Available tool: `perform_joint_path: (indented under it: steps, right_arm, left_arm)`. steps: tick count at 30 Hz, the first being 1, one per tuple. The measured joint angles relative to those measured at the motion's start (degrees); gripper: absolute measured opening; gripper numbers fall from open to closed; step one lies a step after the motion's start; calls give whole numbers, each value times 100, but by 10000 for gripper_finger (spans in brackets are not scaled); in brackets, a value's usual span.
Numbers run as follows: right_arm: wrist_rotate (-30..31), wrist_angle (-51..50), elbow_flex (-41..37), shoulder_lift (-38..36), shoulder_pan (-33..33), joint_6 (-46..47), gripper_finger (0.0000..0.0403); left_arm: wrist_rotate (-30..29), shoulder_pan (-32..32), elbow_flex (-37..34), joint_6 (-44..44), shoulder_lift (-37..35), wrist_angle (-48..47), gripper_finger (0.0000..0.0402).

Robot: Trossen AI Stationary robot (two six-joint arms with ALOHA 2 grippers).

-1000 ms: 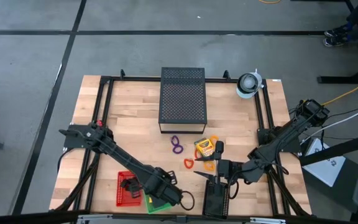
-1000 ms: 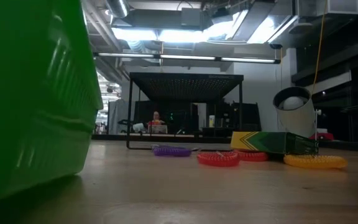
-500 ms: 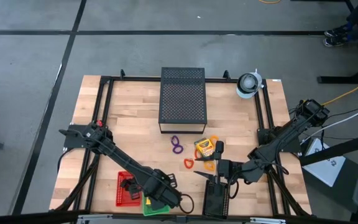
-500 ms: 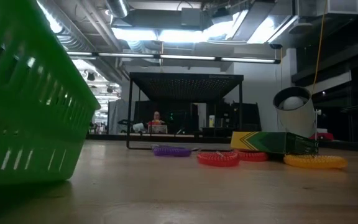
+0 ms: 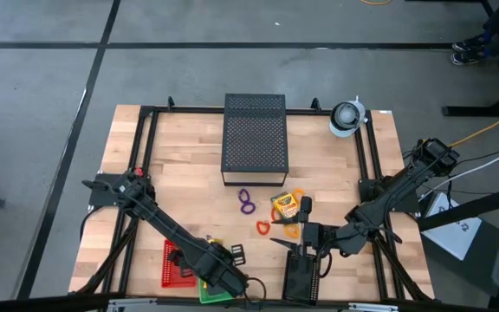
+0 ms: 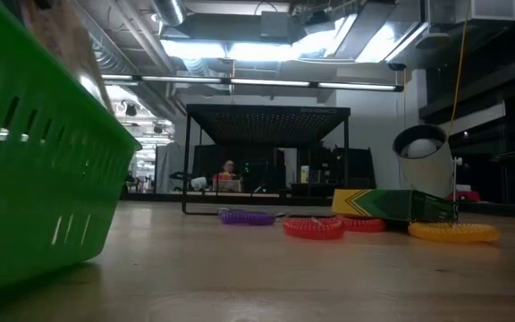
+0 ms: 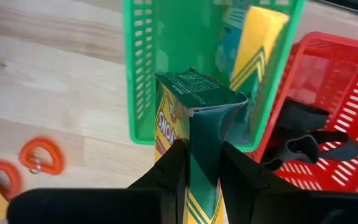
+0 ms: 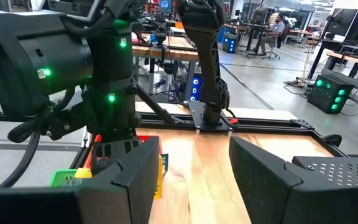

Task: Pick & Place Office Desk Supplies
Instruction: Put the crayon box into the green bin

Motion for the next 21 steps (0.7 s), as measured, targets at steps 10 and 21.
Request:
perform_joint_path:
  steps: [10, 21]
  right_arm:
    - [-1, -1, 0, 0, -53, -2, 196]
    - [-21, -5, 0, 0, -151, 131, 196]
  left_arm:
    - [-75, -332, 680, -176, 11, -154, 66]
    - [175, -379, 1185, -507, 126, -96, 66]
